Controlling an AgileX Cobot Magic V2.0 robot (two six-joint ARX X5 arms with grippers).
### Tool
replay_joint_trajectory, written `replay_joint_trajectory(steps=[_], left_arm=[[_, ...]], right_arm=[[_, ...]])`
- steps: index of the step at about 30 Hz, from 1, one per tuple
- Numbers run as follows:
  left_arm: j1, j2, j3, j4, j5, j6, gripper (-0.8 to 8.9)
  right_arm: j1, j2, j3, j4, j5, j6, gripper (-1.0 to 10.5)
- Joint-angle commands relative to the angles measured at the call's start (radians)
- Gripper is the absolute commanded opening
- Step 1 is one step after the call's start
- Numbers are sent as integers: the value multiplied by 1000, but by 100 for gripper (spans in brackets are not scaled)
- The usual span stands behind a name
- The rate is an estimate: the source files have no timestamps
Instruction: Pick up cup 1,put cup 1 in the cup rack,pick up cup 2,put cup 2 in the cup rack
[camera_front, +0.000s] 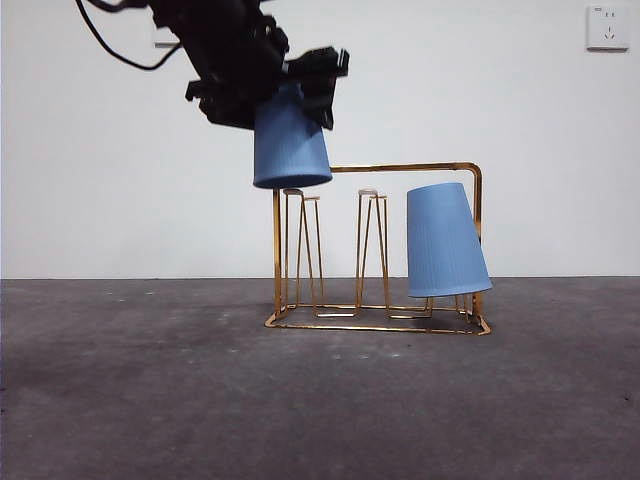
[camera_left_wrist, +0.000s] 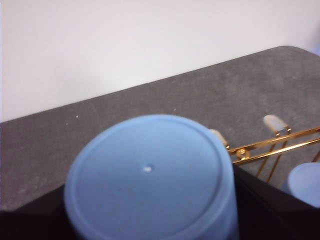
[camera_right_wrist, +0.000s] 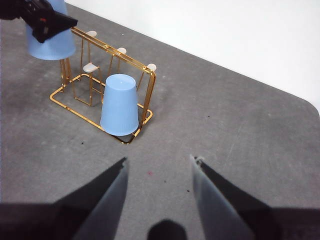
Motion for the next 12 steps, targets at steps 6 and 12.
replay_joint_trajectory(steps=[6,12], left_arm=[[15,63,-2,19,-2,11,-6],[16,111,-2,0,4,2,-6]], right_arm=[[0,-2,-8,-3,1,24,205],[0,-2,-8,5,1,25,176]])
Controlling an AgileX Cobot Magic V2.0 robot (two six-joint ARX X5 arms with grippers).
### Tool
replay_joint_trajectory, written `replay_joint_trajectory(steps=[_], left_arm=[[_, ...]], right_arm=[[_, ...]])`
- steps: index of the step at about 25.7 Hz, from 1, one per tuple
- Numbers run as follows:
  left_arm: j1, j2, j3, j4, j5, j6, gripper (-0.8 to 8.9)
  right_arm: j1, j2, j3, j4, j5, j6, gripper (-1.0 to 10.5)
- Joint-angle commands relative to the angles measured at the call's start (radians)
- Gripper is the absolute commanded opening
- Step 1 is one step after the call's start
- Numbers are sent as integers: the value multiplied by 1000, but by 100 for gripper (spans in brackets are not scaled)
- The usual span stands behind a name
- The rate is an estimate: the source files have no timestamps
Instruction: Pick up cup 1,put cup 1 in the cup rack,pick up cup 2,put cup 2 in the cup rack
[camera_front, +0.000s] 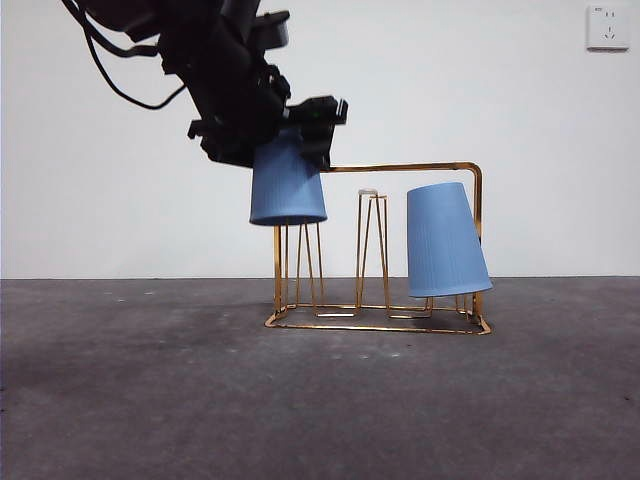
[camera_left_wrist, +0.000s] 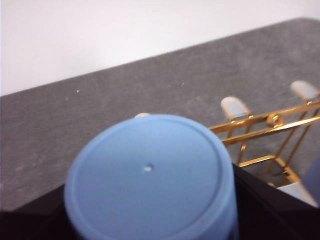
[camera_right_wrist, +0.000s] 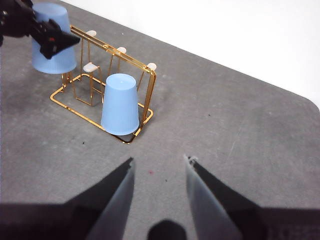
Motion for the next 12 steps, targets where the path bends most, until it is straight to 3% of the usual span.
replay_joint_trajectory(steps=[1,12], left_arm=[[2,37,-2,-11,5,2,-6],[2,104,-2,-47,5,-27,-6]], right_arm=[[0,-2,-8,9,0,15,176],[0,-2,-8,4,1,16,176]])
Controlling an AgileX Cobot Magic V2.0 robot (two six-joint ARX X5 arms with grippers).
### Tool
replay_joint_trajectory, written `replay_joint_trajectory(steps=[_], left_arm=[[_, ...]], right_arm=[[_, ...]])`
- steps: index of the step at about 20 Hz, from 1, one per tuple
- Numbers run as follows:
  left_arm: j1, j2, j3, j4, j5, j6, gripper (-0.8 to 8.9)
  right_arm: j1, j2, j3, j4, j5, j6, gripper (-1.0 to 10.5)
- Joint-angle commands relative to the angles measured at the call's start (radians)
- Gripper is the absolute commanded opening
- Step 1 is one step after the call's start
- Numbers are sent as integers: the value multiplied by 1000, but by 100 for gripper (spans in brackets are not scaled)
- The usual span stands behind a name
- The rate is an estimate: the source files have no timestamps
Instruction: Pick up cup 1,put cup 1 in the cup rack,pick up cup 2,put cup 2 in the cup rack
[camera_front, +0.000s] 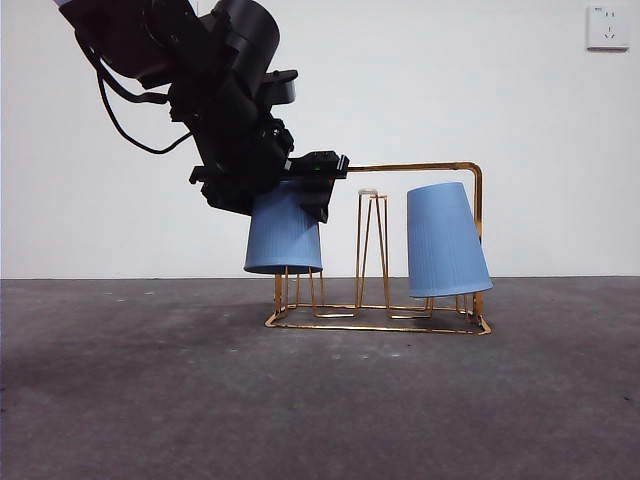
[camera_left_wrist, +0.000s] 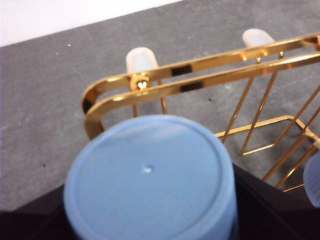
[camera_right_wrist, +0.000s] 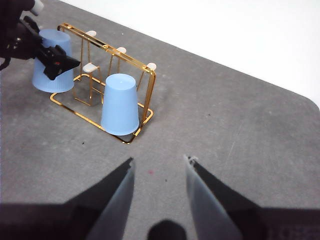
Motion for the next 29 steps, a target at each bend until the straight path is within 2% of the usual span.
replay_joint_trajectory(steps=[1,7,8,11,12,23,29], left_arm=[[-2,22,-2,-23,5,-11,-6],[7,51,-2,-119,6,-34,16],[7,57,-2,-140,18,-39,95],[9,66,-2,-163,55,-39,478],[9,66,-2,-164,59,-39,512],[15,60,0,-353,149,-77,512],[11,-1,0,-610,220,-76,508]], right_arm=[[0,-2,-8,6,0,13,176],[0,-2,-8,6,-1,13,176],[0,-2,-8,5,-2,13,176],[0,-2,-8,2,-4,19,176],[0,-2,-8,-1,-3,23,176],[0,-2,-8,-18,-3,26,176],[0,-2,-8,-27,-10,30,176]])
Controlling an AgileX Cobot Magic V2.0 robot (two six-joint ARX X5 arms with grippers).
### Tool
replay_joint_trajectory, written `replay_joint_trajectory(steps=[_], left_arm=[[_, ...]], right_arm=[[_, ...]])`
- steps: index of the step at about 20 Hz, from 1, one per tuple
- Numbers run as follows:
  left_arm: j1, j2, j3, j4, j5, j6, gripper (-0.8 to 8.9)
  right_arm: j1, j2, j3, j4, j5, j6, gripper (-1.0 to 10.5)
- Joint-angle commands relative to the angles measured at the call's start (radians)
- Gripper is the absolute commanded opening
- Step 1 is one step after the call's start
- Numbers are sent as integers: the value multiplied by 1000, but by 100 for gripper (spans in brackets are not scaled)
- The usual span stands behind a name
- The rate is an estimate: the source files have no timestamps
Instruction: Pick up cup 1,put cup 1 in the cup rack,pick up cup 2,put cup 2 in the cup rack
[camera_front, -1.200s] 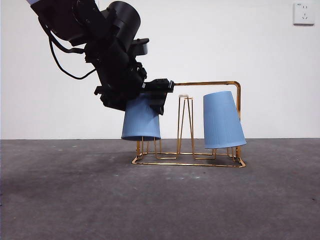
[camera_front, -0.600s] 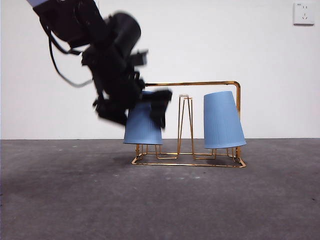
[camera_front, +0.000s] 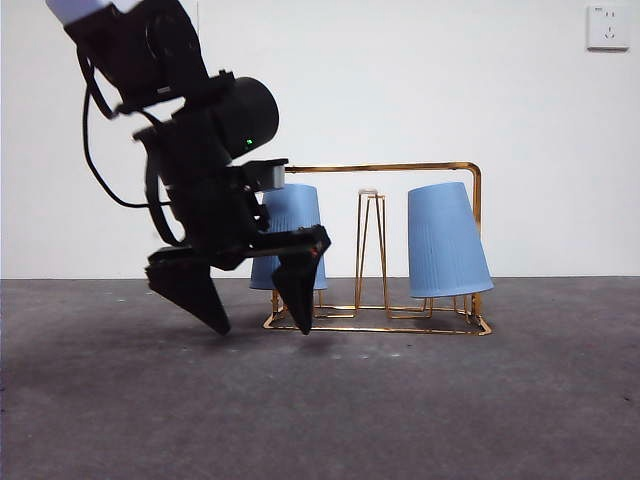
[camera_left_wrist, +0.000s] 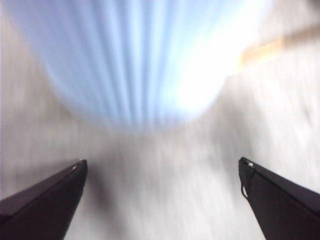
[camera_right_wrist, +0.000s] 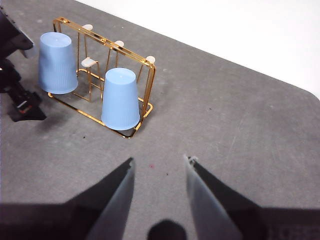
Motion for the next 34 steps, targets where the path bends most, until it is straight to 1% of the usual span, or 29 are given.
replay_joint_trajectory(steps=[1,4,7,9,13,14,16,17,19,22,24,26,28,31,34], left_arm=[[-3,-47,-1,-93,22,-3,507],[-14,-143,-1,-199,39,5,502],[-35,-275,-1,-298,120,17,502],[-50,-377,-1,-353,182,23,502],[-103,-583,-1,-425,243,23,491],[-118,-628,-1,-438,242,23,440],[-149,-720,-1,-457,242,18,273],[-165,-765,-1,-460,242,15,160],[-188,-835,-1,-463,241,11,-18],[-215,-907,-1,-473,241,11,-8],[-226,-933,-1,-485,242,11,-8],[-231,-943,-1,-494,242,11,-8],[-231,-946,-1,-506,241,11,-4],[-231,-946,-1,-509,238,11,-4],[-231,-946,-1,-508,238,12,-4]], right_arm=[[0,-2,-8,-8,-27,16,176],[0,-1,-8,-24,-68,16,176],[0,-1,-8,-41,-157,24,176],[0,0,-8,-62,-193,44,176],[0,0,-8,-116,-227,63,176],[0,0,-8,-129,-227,67,176],[0,0,-8,-154,-231,67,175],[0,0,-8,-165,-250,67,129],[0,0,-8,-180,-321,67,-15],[0,1,-8,-179,-456,66,-12],[0,1,-8,-179,-512,66,-12],[0,1,-8,-179,-516,66,-11],[0,1,-8,-196,-501,67,4],[0,1,-8,-255,-468,66,3],[0,1,-8,-262,-424,66,3]])
